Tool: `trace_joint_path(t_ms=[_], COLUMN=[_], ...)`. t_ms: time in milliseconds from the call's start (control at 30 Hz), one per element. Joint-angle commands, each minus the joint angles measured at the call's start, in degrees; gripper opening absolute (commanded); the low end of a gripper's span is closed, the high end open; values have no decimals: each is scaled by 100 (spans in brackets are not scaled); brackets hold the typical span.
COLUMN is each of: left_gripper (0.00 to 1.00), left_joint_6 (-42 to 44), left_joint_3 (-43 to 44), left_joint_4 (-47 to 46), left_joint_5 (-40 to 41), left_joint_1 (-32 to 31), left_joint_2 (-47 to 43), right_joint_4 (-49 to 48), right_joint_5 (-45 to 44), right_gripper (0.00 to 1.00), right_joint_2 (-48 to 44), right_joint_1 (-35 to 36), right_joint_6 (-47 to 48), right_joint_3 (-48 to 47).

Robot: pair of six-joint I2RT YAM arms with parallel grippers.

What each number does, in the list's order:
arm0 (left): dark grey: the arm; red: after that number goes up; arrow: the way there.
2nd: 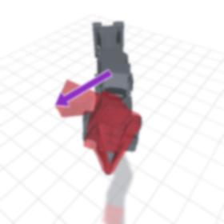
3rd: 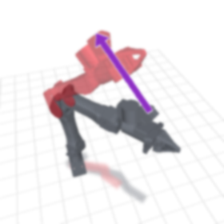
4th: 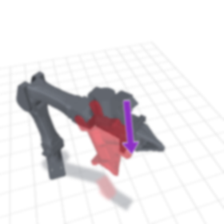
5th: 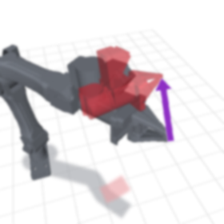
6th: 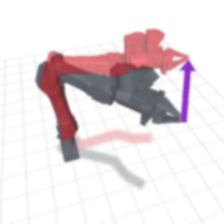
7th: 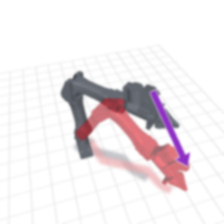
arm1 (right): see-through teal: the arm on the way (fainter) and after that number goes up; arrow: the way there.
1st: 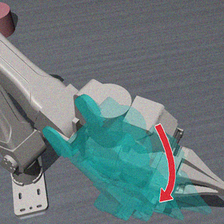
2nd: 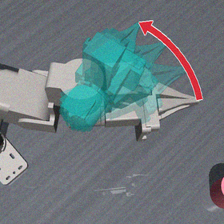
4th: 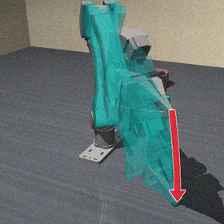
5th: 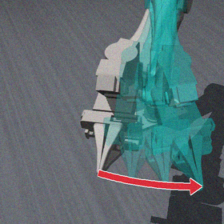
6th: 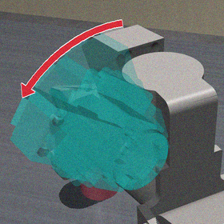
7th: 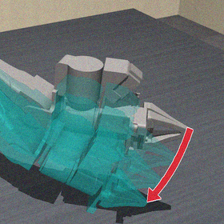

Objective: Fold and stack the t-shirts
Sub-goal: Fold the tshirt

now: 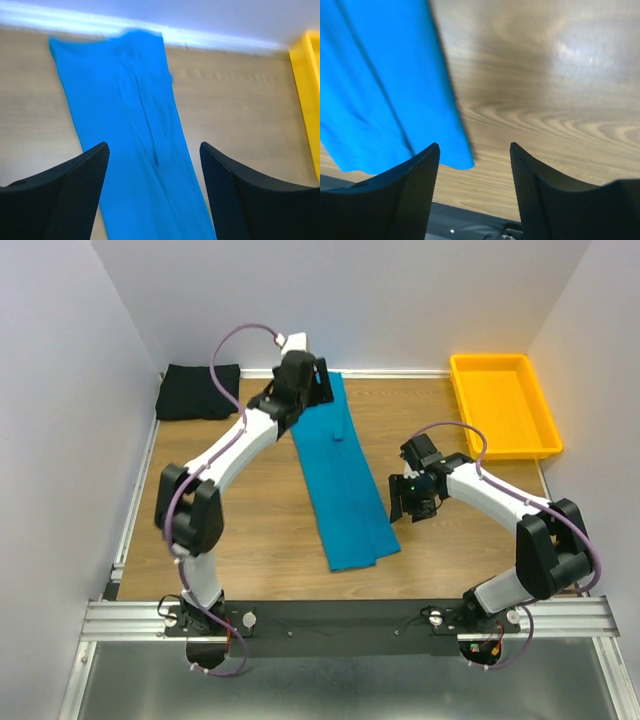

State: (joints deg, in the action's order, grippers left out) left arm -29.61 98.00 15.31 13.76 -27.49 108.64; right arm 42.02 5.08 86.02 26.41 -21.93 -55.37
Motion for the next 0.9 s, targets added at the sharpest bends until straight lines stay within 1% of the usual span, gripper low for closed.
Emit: trace_joint_path(t_ms=[0, 33, 67, 100, 133, 167, 200, 233, 300, 367, 467, 633, 867], left_gripper=[80, 80, 80, 80, 80, 80, 80, 80, 80, 80, 80, 80, 72], left_joint_6=[-896, -1229, -1388, -1555, -1957, -2144, -2372, -2583, -3109, -3514, -3771, -3842, -3754], left_joint_3=[-1824, -2158, -2814, -3134, -3433, -3715, -4153, -4340, -4700, -4842, -5000, -5071, -5255], left_joint_4=[788, 963, 1026, 1131, 1176, 1193, 1211, 1211, 1202, 1229, 1202, 1080, 948], left_joint_5=[145, 92, -21, -57, -92, -223, -312, -399, -637, -708, -760, -839, -1191], left_joint_1=[-652, -809, -950, -1282, -1460, -1627, -1820, -2152, -2488, -2848, -3069, -3175, -3210], left_joint_2=[-790, -974, -1324, -1511, -1669, -1984, -2118, -2241, -2478, -2601, -2655, -2594, -2286], right_joint_4=[0, -27, -45, -114, -150, -185, -220, -281, -317, -413, -580, -792, -906], right_joint_5=[440, 537, 703, 774, 827, 941, 986, 1029, 1109, 1144, 1301, 1469, 1557], right_gripper=[64, 62, 61, 61, 58, 57, 57, 56, 54, 54, 53, 53, 45], right_joint_2=[-164, -173, -182, -191, -191, -191, -191, -199, -208, -200, -129, -15, 47], right_joint_1=[-154, -154, -163, -163, -163, -163, -163, -172, -163, -163, -163, -163, -163], right_joint_6=[181, 172, 120, 76, 6, -30, -30, -48, -57, -74, -109, -110, -136], right_joint_3=[351, 387, 500, 571, 650, 729, 869, 923, 1011, 1073, 1116, 1204, 1415])
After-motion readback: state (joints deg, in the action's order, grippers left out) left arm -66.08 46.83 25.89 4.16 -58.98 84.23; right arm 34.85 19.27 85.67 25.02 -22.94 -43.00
